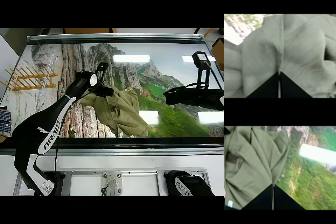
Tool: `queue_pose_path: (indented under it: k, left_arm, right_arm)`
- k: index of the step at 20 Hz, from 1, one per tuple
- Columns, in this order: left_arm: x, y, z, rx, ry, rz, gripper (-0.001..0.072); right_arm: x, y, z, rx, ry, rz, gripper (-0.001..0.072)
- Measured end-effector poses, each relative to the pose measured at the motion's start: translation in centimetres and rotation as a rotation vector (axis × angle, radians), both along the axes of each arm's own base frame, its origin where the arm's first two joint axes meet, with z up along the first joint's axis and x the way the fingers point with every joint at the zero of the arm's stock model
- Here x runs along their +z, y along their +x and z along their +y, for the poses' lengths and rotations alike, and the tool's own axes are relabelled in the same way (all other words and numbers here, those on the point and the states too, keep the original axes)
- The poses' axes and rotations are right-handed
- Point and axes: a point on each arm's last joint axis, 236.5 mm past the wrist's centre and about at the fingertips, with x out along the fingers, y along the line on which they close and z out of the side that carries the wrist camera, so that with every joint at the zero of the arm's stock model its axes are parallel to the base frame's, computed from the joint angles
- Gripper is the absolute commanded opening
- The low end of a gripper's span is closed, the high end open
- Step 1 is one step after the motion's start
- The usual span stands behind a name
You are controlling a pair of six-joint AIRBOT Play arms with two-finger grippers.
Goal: Fold the clothes and pants, and hang the long-sleeved shirts on hangers.
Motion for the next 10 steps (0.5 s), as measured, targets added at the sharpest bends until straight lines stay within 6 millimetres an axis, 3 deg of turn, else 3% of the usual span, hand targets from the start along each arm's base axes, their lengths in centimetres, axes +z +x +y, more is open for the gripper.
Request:
queue_pose_path:
  k: [4,5,6,7,10]
  left_arm:
    - [3.1,-1.9,3.5,0.047,-0.005,-0.004,0.0011]
    - [3.6,-2.9,4.6,0.059,-0.003,0.000,0.0011]
    - [3.8,-3.9,5.5,0.069,0.000,0.009,0.0011]
    - [3.9,-5.1,6.5,0.081,0.004,0.021,0.0011]
    - [4.1,-7.9,8.2,0.094,0.007,0.036,0.0011]
  right_arm:
    - [-3.0,-2.3,3.7,0.081,-0.019,0.093,0.0026]
    - [-4.3,-3.1,5.0,0.111,-0.020,0.125,0.0145]
    - [-5.6,-3.8,6.3,0.140,-0.022,0.154,0.0458]
    - [-7.1,-4.6,7.8,0.174,-0.022,0.185,0.0655]
    - [-11.3,-6.6,12.3,0.262,-0.007,0.260,0.0656]
